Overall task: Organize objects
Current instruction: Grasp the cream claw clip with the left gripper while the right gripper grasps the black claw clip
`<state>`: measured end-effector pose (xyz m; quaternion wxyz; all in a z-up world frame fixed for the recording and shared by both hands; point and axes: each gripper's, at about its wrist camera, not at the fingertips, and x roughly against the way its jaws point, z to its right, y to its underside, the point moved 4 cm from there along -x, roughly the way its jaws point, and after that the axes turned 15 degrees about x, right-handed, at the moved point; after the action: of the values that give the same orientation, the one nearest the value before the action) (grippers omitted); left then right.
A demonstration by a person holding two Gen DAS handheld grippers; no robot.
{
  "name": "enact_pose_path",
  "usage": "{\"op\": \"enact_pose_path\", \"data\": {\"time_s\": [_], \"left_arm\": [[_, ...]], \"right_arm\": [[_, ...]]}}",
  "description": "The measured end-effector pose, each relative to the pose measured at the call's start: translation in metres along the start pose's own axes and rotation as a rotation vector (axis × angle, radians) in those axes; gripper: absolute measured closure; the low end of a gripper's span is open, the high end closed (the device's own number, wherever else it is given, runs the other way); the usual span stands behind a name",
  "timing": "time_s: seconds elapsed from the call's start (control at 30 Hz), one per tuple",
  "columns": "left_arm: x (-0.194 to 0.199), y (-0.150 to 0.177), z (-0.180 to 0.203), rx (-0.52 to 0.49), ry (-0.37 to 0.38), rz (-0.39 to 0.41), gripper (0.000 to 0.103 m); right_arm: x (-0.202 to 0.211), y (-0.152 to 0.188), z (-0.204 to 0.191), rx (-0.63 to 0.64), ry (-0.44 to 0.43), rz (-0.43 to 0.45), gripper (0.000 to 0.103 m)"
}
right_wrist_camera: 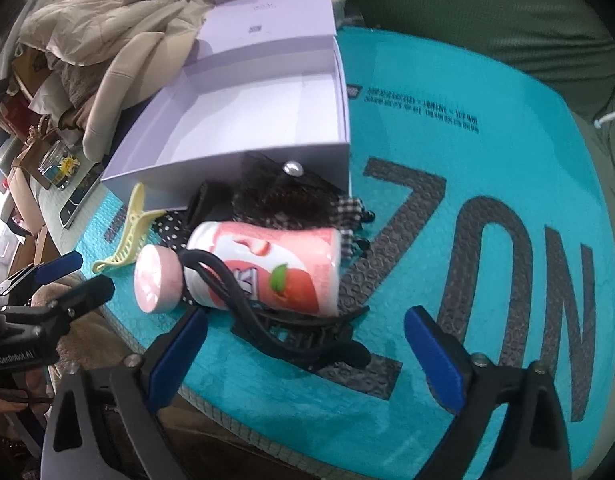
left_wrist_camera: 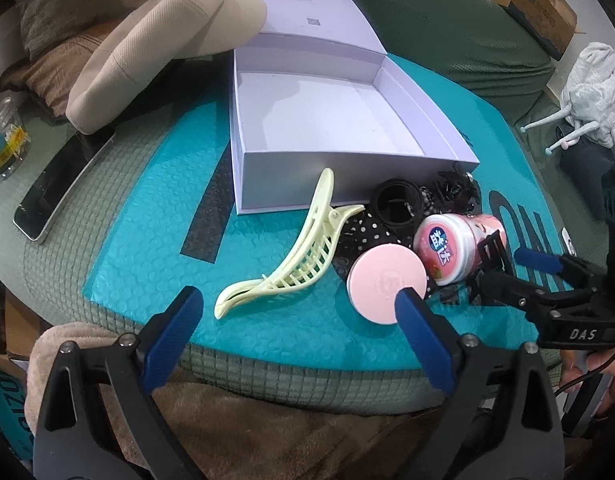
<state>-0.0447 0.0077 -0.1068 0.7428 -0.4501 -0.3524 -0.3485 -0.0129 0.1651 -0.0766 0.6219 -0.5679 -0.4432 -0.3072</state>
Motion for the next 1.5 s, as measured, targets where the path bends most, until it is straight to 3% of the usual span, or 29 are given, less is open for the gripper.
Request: {"op": "enact_pose_path", "data": {"time_s": [0.37, 0.67, 0.73, 0.83, 0.93, 1.1, 1.5], "left_arm": [[-0.013, -0.010, -0.005, 0.021, 0.024, -0.003, 0.032], [-0.028, -0.020, -0.006, -0.010, 0.014, 0.004, 0.039], [-0.035, -0.021, -0.008, -0.018, 0.002, -0.003, 0.042], [-0.039, -0.023, -0.004, -0.049, -0.020, 0.015, 0.046], [-0.042, -0.023, -0.001, -0.075, -0.026, 0.015, 0.064], [-0.043, -0.026, -0.003, -0.076, -0.015, 0.015, 0.065], [-0.030, -0.034, -0.013, -0.003, 0.058, 0.015, 0.065]], "right_arm": [[-0.013, 0.010, 0.006, -0.040, -0.096, -0.065, 0.027], [-0.016, 0.010, 0.007, -0.030, -0.083, -0.063, 0.038], [-0.016, 0.010, 0.007, -0.019, -0.066, -0.059, 0.055], [-0.016, 0.010, 0.008, -0.004, -0.047, -0.056, 0.067], [-0.015, 0.012, 0.008, 0.002, -0.043, -0.050, 0.076], [-0.013, 0.015, 0.011, -0.008, -0.054, -0.035, 0.092], [0.000, 0.007, -0.006, 0.028, -0.110, 0.025, 0.096]]}}
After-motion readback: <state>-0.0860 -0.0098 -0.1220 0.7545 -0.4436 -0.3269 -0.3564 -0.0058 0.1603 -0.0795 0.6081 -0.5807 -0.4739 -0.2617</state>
